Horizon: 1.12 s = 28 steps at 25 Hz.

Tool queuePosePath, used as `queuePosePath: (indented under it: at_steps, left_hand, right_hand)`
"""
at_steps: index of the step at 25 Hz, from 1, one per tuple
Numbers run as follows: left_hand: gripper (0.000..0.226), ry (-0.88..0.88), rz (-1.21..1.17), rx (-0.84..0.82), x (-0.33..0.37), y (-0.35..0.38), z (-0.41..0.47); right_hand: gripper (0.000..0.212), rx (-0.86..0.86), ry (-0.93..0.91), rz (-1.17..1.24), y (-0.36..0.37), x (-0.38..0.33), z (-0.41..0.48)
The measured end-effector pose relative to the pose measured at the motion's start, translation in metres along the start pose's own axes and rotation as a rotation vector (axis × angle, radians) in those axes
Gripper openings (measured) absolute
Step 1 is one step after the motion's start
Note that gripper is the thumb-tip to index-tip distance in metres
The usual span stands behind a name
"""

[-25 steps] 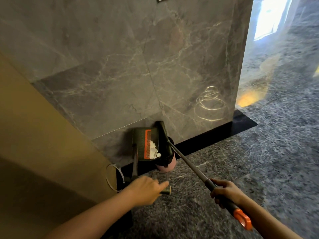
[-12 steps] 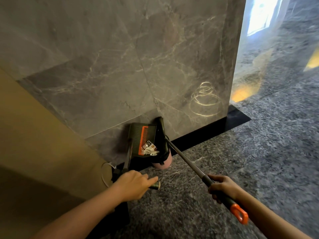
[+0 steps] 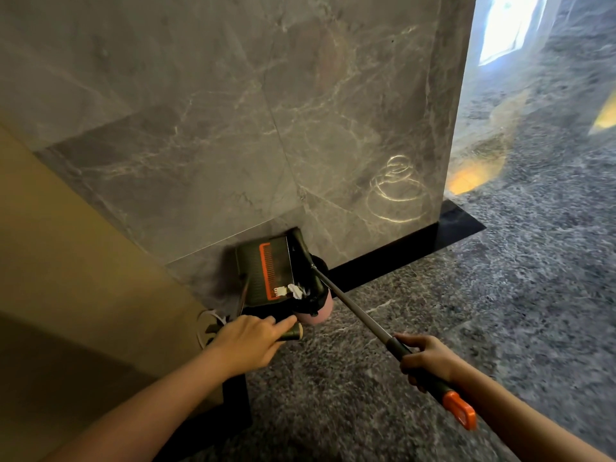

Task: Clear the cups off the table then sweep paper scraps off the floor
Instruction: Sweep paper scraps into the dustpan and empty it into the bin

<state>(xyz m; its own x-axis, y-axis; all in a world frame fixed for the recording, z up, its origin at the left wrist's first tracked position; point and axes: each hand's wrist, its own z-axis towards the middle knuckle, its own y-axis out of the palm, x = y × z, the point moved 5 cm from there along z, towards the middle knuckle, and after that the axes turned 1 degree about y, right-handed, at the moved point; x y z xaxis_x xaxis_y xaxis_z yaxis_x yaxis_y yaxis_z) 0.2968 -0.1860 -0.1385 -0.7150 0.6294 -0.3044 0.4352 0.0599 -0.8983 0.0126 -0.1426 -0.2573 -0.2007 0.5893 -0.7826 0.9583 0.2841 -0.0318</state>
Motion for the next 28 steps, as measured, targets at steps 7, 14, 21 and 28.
queuePosePath:
  at_steps: [7,14,21,28]
  left_hand:
    - [0.056,0.015,-0.025,-0.005,0.011,0.002,0.005]
    - [0.056,0.012,0.026,0.014,-0.001,0.003,-0.002]
    - [0.059,0.072,0.047,0.167,-0.001,-0.002,-0.006]
    - [0.062,0.012,-0.044,0.276,-0.006,-0.008,-0.020]
  right_hand:
    - [0.066,0.001,0.007,0.016,-0.001,0.003,0.002]
    - [0.065,0.011,0.000,0.020,-0.001,0.005,-0.003]
    - [0.060,0.004,0.007,0.020,-0.003,0.003,-0.006]
    - [0.067,-0.001,0.016,-0.049,0.001,0.001,-0.007]
